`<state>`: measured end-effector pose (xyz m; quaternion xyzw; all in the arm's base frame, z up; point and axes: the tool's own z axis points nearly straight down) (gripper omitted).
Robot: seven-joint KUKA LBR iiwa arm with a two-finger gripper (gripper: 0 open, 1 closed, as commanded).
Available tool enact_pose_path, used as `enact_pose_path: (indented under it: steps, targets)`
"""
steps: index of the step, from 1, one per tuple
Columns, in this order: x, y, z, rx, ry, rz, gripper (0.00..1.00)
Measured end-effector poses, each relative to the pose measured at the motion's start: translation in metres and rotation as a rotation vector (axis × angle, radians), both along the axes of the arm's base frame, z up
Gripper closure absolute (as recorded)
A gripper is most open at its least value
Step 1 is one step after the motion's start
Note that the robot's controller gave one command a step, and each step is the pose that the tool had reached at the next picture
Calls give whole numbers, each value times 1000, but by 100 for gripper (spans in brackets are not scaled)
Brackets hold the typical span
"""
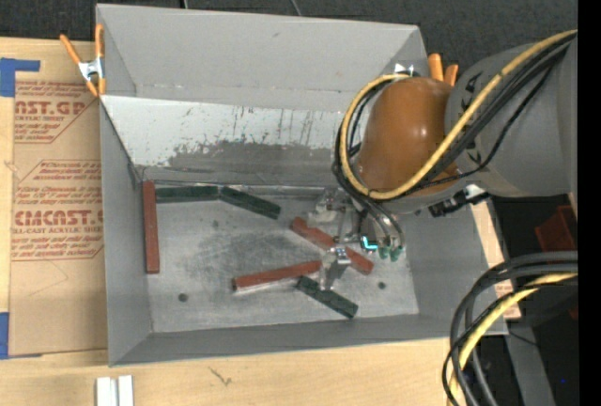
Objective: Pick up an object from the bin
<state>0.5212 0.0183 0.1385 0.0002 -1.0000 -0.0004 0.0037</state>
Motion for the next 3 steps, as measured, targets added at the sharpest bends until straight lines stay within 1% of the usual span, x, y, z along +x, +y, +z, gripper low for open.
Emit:
enact_pose_path:
  steps: [1,2,3]
  targets:
    - [2,0,4,0,-8,0,0]
    - [-13,14,-63,2,-16,-69,100]
    - [-13,14,-63,2,-16,-69,100]
